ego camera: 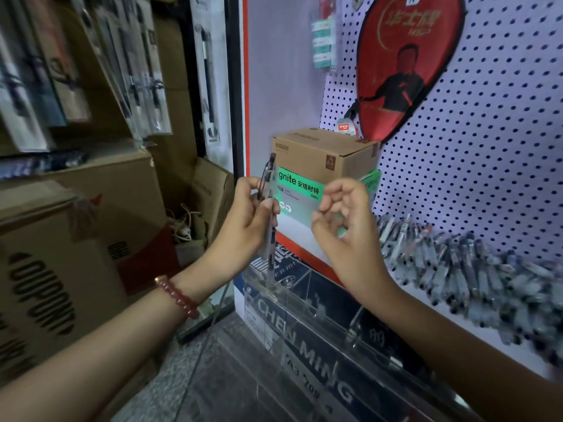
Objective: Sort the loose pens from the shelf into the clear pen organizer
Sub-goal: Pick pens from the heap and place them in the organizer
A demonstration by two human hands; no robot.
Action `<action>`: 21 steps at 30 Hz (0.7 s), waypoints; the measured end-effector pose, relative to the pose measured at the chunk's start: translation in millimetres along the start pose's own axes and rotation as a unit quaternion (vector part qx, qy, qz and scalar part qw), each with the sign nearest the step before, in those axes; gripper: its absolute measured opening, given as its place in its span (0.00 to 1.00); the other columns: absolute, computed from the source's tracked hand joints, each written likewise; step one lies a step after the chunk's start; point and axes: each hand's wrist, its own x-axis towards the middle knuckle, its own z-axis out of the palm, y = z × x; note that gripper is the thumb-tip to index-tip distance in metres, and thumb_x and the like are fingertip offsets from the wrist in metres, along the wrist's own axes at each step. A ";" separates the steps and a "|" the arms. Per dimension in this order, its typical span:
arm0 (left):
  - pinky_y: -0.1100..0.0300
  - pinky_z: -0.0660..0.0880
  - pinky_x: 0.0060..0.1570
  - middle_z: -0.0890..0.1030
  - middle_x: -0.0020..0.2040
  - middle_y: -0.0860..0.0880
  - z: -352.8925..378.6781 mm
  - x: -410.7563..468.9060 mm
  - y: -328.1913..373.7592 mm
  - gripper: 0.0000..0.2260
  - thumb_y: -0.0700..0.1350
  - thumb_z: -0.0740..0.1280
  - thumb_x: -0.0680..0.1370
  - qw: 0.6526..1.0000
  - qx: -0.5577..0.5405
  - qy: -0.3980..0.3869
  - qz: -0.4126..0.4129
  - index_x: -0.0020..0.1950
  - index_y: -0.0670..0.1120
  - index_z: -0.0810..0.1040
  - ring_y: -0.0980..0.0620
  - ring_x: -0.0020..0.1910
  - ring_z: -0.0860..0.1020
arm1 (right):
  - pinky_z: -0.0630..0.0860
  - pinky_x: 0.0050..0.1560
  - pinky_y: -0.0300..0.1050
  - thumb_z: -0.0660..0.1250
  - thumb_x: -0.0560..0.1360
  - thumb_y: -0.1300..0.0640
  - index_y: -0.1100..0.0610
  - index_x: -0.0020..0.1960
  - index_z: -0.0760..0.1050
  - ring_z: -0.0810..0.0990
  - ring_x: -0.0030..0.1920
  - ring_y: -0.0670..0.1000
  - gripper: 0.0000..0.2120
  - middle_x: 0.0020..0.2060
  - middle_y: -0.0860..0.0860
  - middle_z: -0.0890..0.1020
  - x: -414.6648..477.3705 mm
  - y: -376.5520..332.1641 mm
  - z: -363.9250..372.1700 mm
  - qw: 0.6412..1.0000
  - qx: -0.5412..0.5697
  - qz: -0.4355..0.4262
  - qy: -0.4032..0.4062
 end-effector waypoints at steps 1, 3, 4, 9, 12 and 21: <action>0.67 0.72 0.36 0.72 0.41 0.52 2.3 -1.4 -0.2 0.03 0.41 0.54 0.82 1.000 0.014 -0.014 0.016 0.54 0.47 0.62 0.61 0.35 0.72 | 0.69 0.42 0.32 0.65 0.76 0.61 0.51 0.59 0.67 0.72 0.39 0.42 0.15 0.39 0.50 0.72 2.0 -0.7 -0.4 0.999 0.016 0.044 0.005; 0.64 0.71 0.38 0.71 0.43 0.54 5.6 -3.0 0.2 0.08 0.43 0.54 0.81 0.998 0.041 -0.036 0.042 0.59 0.46 0.59 0.60 0.37 0.70 | 0.69 0.38 0.30 0.65 0.77 0.54 0.50 0.64 0.68 0.71 0.33 0.38 0.16 0.35 0.47 0.70 3.5 -3.1 -2.1 0.991 0.060 0.116 -0.040; 0.63 0.71 0.41 0.71 0.44 0.56 7.3 -3.5 0.3 0.09 0.43 0.54 0.81 0.996 0.062 -0.046 0.050 0.60 0.46 0.59 0.61 0.39 0.70 | 0.68 0.35 0.30 0.64 0.75 0.51 0.48 0.62 0.69 0.70 0.31 0.37 0.16 0.32 0.44 0.69 3.2 -4.7 -2.3 0.984 0.083 0.138 -0.073; 0.59 0.69 0.43 0.75 0.42 0.68 12.9 -1.5 1.9 0.12 0.47 0.55 0.79 0.982 0.144 -0.103 0.061 0.60 0.47 0.57 0.57 0.40 0.71 | 0.62 0.29 0.38 0.63 0.78 0.52 0.49 0.48 0.73 0.63 0.25 0.40 0.01 0.24 0.42 0.65 6.5 -11.1 -0.8 0.974 0.118 0.177 -0.076; 0.45 0.72 0.46 0.78 0.46 0.52 10.9 -1.1 6.0 0.13 0.46 0.55 0.80 0.977 0.151 -0.132 0.072 0.62 0.45 0.57 0.43 0.43 0.74 | 0.63 0.28 0.37 0.64 0.78 0.53 0.53 0.48 0.72 0.65 0.24 0.41 0.04 0.22 0.42 0.69 6.7 -14.4 -0.2 0.962 0.151 0.224 -0.051; 0.59 0.69 0.60 0.63 0.59 0.54 -5.9 -10.4 -4.9 0.31 0.63 0.72 0.63 0.973 0.140 -0.170 -0.066 0.58 0.58 0.59 0.57 0.61 0.65 | 0.65 0.31 0.31 0.63 0.79 0.59 0.53 0.46 0.74 0.71 0.25 0.37 0.04 0.27 0.41 0.77 19.5 -18.3 -18.9 0.981 0.075 0.156 0.084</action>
